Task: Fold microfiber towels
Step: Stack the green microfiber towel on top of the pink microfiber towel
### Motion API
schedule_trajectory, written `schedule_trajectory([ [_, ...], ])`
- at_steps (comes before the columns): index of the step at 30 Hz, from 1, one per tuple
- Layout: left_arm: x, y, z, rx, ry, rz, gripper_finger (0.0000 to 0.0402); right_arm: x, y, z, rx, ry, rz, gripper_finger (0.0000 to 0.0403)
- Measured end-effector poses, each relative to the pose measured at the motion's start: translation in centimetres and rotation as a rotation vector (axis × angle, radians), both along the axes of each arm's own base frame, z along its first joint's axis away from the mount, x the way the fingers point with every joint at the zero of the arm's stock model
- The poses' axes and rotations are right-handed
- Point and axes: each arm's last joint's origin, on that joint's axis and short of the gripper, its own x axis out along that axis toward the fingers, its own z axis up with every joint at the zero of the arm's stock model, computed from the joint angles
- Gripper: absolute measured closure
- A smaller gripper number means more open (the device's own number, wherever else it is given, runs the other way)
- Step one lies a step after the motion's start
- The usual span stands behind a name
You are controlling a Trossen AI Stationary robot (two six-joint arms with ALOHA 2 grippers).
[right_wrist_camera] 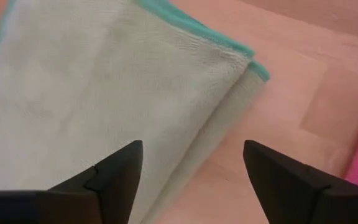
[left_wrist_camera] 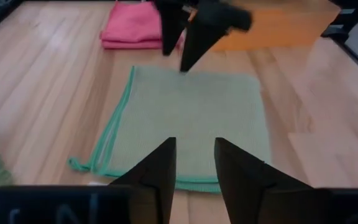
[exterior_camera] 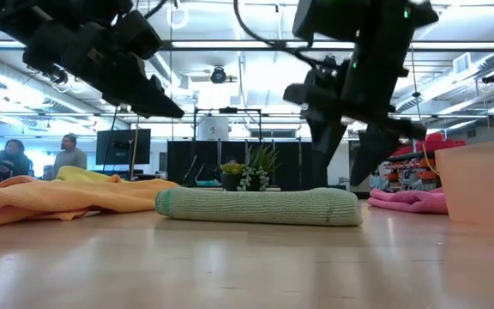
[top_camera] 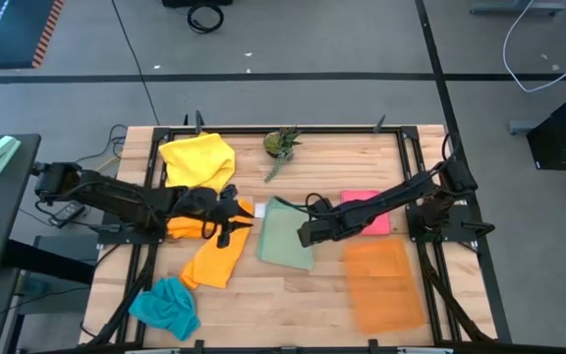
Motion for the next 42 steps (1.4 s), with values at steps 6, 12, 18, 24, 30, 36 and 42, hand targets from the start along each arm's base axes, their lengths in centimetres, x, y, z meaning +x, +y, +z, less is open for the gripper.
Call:
schedule_trajectory([
  [6, -0.1, -0.5, 0.0, 0.002, -0.003, -0.02, 0.0298, -0.9, -1.4, -2.8, 0.025, -0.068, -0.083, 0.0116],
  [12, -0.1, -0.7, 0.0, 0.02, 0.002, -0.04, 0.0301, -1.2, -1.9, -4.1, 0.029, -0.203, -0.112, 0.0116],
  [18, -0.1, -0.7, 0.0, 0.025, 0.002, -0.04, 0.0305, -1.3, -1.9, -4.3, 0.018, -0.206, -0.125, 0.0165],
  [24, -0.1, -0.7, -0.1, 0.024, 0.004, -0.04, 0.0311, -1.4, -1.9, -4.4, -0.012, -0.192, -0.118, 0.029],
  [30, -0.1, -0.7, -0.1, 0.019, 0.011, -0.037, 0.0316, -1.2, -1.8, -4.4, -0.041, -0.19, -0.072, 0.0391],
  [36, -0.2, -0.7, -0.2, 0.019, 0.022, -0.036, 0.0316, -0.4, -1.5, -2.8, -0.024, -0.101, 0.001, 0.039],
  [42, -0.2, -0.7, -0.2, 0.019, 0.022, -0.036, 0.0321, -0.3, -1.5, 0.4, -0.058, 0.127, 0.058, 0.0392],
])
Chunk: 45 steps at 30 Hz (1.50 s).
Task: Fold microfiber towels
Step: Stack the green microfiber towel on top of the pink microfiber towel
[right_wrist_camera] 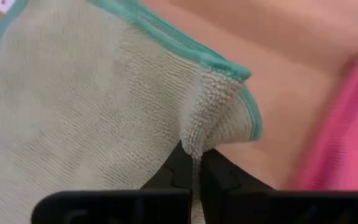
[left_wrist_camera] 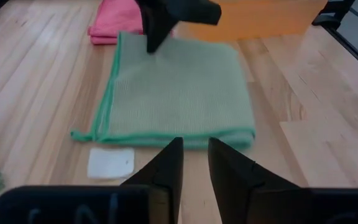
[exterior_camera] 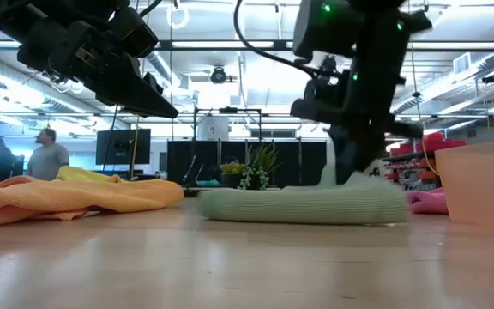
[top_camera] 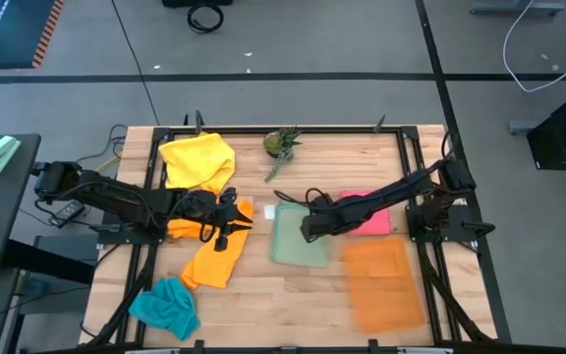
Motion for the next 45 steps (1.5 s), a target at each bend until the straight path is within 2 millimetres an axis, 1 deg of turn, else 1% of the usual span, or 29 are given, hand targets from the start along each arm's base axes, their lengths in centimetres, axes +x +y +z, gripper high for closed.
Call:
schedule_trajectory([
  [4, 0.0, 0.0, 0.0, 0.0, 0.0, 0.0, 0.0324, 0.2, 0.0, 2.3, -0.018, 0.079, 0.029, 0.0393],
  [10, 0.0, 0.0, 0.0, 0.0, 0.001, 0.0, 0.032, 0.0, 0.0, 5.1, -0.043, 0.173, 0.045, 0.0394],
  [13, 0.0, 0.0, 0.0, 0.0, 0.002, 0.0, 0.0322, -0.1, -0.4, 6.2, -0.05, 0.211, 0.038, 0.0394],
  [17, 0.0, 0.0, -0.1, 0.0, 0.01, 0.0, 0.0327, -0.6, -0.8, 7.1, -0.059, 0.278, 0.031, 0.0394],
  [25, -0.1, 0.0, -0.2, 0.0, 0.017, -0.001, 0.0324, -0.7, -2.3, 7.3, -0.084, 0.328, 0.05, 0.0394],
  [31, -0.2, 0.0, -0.3, 0.001, 0.034, -0.001, 0.0329, -1.3, -3.8, 7.4, -0.08, 0.42, 0.077, 0.0395],
  [39, -0.2, 0.0, -0.4, 0.008, 0.046, -0.003, 0.0329, -1.9, -4.8, 7.5, -0.066, 0.508, 0.103, 0.0395],
  [42, -0.2, 0.1, -0.4, 0.014, 0.045, -0.001, 0.0328, -2.2, -5.4, 7.9, -0.054, 0.509, 0.086, 0.0395],
  [45, -0.2, 0.3, -0.4, 0.017, 0.045, 0.004, 0.0331, -2.8, -5.9, 8.8, -0.043, 0.48, 0.065, 0.0395],
])
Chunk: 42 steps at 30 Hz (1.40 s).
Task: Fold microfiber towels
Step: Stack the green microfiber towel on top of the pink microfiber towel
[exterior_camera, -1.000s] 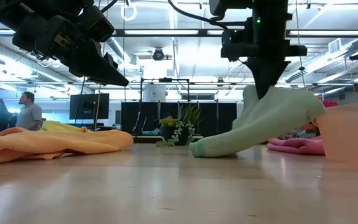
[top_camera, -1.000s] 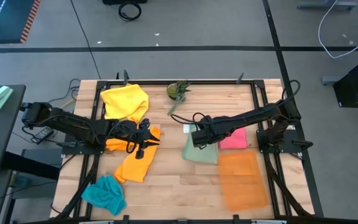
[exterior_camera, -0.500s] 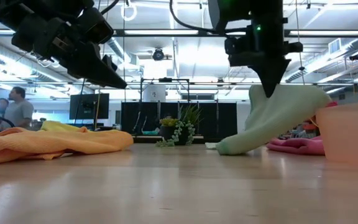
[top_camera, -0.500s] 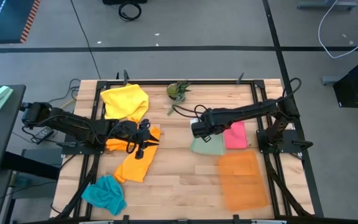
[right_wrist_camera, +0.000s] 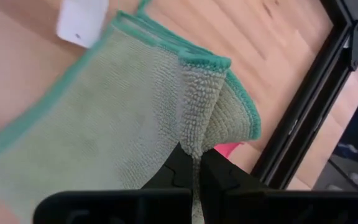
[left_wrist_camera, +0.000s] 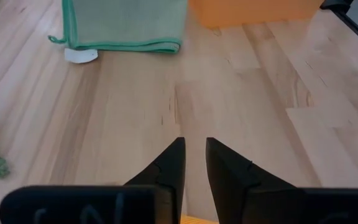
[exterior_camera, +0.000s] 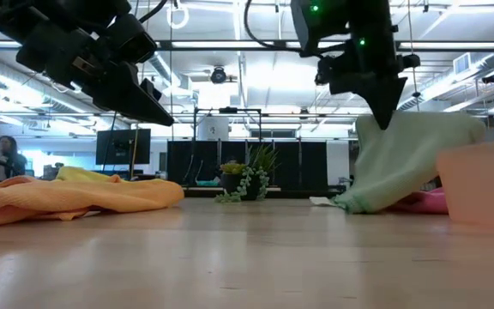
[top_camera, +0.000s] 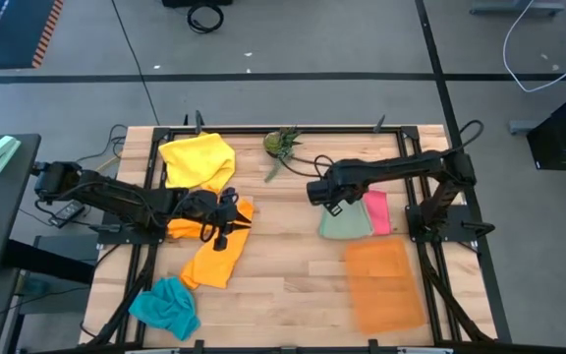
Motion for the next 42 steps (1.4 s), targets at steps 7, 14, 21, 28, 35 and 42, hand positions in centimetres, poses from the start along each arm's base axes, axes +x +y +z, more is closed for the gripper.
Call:
schedule_trajectory([
  [7, 0.0, 0.5, 0.0, 0.016, -0.002, 0.014, 0.0336, -2.3, -0.3, 3.5, -0.02, -0.144, -0.018, 0.0395],
  [14, 0.0, 0.6, 0.0, 0.016, -0.004, 0.02, 0.0332, -4.1, -0.2, 5.7, -0.02, -0.23, -0.005, 0.0395],
  [21, 0.0, 0.6, 0.0, 0.01, -0.004, 0.022, 0.0342, -4.4, -0.8, 4.7, 0.009, -0.144, 0.018, 0.0395],
  [28, 0.0, 0.6, 0.0, 0.0, 0.001, 0.026, 0.0335, -5.5, -1.2, 1.7, 0.012, 0.019, 0.106, 0.0395],
  [35, 0.0, 0.6, 0.0, 0.015, -0.002, 0.018, 0.0339, -6.6, -1.1, -2.2, 0.031, 0.146, 0.225, 0.0395],
  [42, 0.0, 0.6, 0.0, 0.016, -0.003, 0.018, 0.0343, -7.6, -1.1, -4.9, -0.026, 0.188, 0.226, 0.0393],
])
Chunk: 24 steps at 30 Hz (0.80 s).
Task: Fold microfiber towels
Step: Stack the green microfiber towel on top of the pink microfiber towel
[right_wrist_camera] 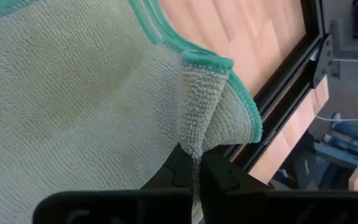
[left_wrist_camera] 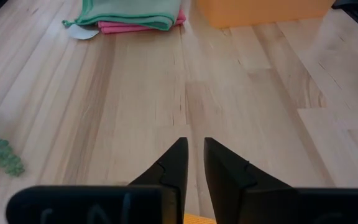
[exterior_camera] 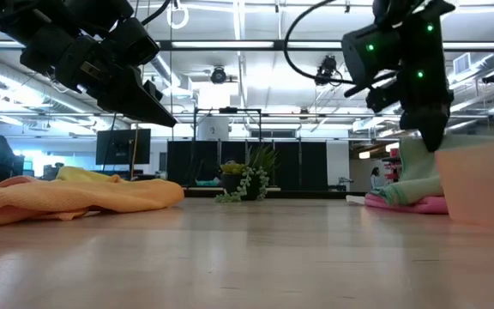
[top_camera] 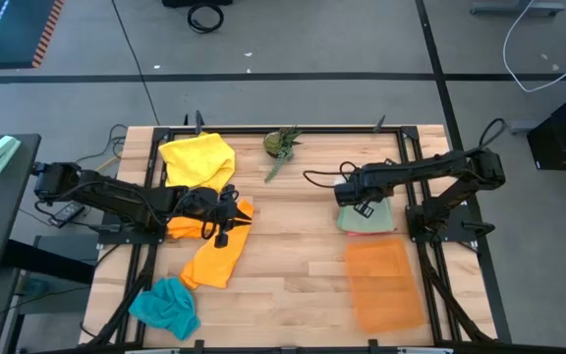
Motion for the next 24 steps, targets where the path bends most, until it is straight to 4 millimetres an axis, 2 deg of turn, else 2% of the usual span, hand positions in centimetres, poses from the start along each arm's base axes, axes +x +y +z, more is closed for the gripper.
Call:
schedule_trajectory([
  [7, 0.0, 0.0, 0.1, 0.0, -0.007, 0.0, 0.0339, -0.2, -0.1, -0.2, -0.044, -0.011, -0.055, 0.033],
  [14, 0.1, 0.0, 0.1, -0.001, -0.012, 0.0, 0.0348, -0.1, -0.1, 3.1, -0.108, -0.016, -0.189, 0.0246],
  [19, 0.1, 0.0, 0.1, -0.001, -0.015, 0.001, 0.0345, 0.8, 0.0, 5.5, -0.081, -0.131, -0.227, 0.0204],
  [22, 0.1, 0.0, 0.1, -0.006, -0.014, 0.004, 0.0343, 1.4, 0.2, 5.9, -0.064, -0.192, -0.232, 0.0189],
  [24, 0.1, 0.0, 0.1, -0.016, -0.009, 0.01, 0.0343, 2.3, 1.0, 5.5, 0.016, -0.27, -0.226, 0.0187],
])
